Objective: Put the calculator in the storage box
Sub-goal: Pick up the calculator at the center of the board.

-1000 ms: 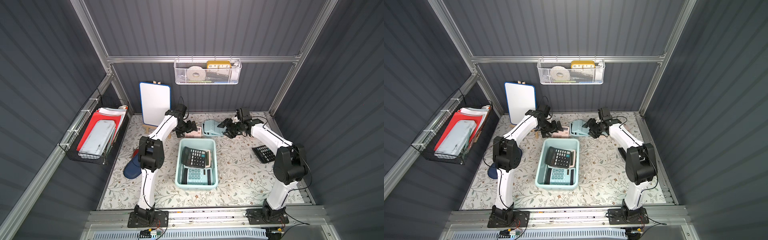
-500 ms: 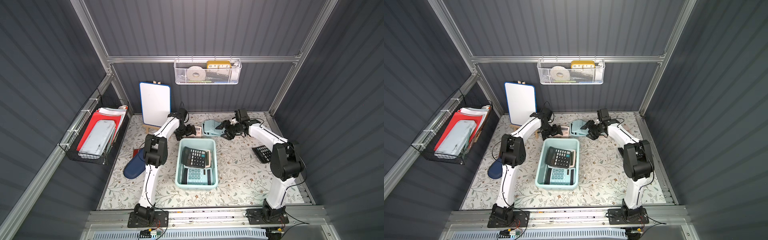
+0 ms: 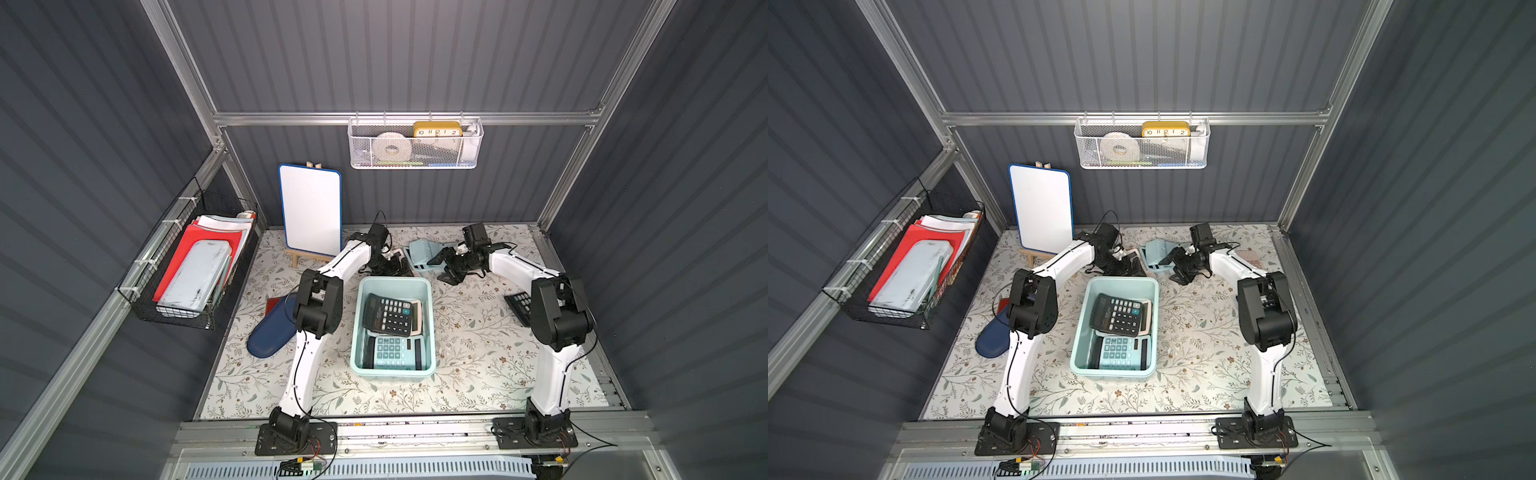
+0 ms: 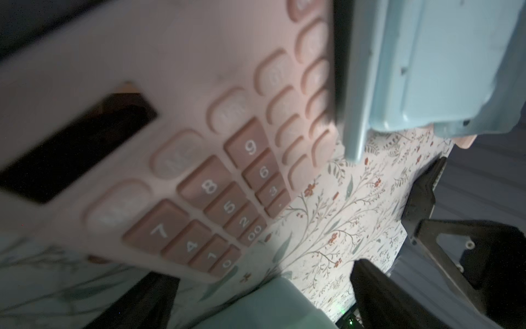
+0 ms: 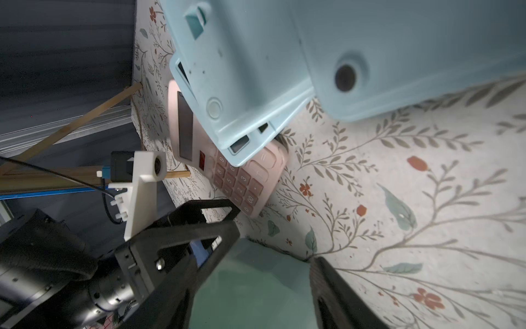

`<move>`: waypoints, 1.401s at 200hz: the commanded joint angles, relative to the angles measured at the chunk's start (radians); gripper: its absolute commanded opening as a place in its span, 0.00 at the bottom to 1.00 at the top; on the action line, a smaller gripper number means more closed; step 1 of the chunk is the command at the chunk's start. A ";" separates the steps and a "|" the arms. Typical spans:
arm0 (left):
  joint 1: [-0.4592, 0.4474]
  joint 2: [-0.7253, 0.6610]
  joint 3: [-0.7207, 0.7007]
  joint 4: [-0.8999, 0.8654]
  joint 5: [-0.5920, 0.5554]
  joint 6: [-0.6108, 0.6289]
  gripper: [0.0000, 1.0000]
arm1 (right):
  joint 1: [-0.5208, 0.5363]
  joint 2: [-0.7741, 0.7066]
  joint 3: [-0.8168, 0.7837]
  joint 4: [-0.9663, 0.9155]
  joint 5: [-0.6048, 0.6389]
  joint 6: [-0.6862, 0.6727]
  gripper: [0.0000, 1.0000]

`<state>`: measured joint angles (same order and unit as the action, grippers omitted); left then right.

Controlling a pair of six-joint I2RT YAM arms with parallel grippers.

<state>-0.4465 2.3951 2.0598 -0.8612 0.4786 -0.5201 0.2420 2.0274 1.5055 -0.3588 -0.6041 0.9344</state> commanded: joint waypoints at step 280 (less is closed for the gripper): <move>0.069 0.189 0.354 -0.066 -0.262 0.092 0.73 | 0.069 0.056 0.058 -0.048 -0.048 -0.048 0.67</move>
<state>-0.3756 2.5671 2.4275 -0.9283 0.1894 -0.4355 0.3115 2.0846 1.5688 -0.3771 -0.6373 0.9096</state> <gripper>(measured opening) 0.789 0.673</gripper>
